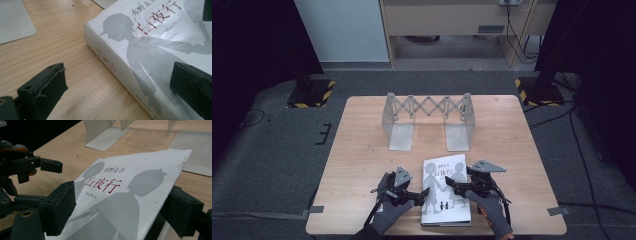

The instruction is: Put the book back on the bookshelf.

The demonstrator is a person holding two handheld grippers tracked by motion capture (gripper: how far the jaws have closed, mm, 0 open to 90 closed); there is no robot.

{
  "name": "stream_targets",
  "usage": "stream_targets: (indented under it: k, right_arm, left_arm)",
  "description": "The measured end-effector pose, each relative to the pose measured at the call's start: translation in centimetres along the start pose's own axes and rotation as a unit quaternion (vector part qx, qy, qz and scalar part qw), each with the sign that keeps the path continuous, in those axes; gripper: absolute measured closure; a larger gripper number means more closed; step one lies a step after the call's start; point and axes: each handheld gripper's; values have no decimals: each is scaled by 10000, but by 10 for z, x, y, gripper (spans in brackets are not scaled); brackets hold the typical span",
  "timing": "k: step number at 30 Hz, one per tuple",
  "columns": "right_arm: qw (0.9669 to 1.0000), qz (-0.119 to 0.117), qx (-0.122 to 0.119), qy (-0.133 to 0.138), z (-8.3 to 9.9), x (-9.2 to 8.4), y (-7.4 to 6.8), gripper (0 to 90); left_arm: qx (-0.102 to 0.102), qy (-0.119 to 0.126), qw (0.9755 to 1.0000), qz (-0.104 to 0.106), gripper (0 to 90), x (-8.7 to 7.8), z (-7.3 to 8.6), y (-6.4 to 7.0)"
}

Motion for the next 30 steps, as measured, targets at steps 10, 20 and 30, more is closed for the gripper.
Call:
stream_targets:
  k: [10, 20, 30]
  right_arm:
    - [9998, -173, 91, -59, 1, 4, -6, 161]
    - [9991, -307, 153, -240, 6, 12, -14, 169]
    - [9996, -96, 201, -193, 7, 13, -14, 247]
  left_arm:
    - [69, 46, 10000, 36, 0, 0, 1, -2]
    - [20, 66, 9999, 79, 0, 0, 2, -4]
    - [182, 51, 9998, 79, 6, 0, 1, -3]
Point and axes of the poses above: each handheld gripper's, and its own axes: x roughly forward along the jaws, z roughly out of its underside, y roughly to its right, and after that the axes turned 12 degrees about z, right-handed
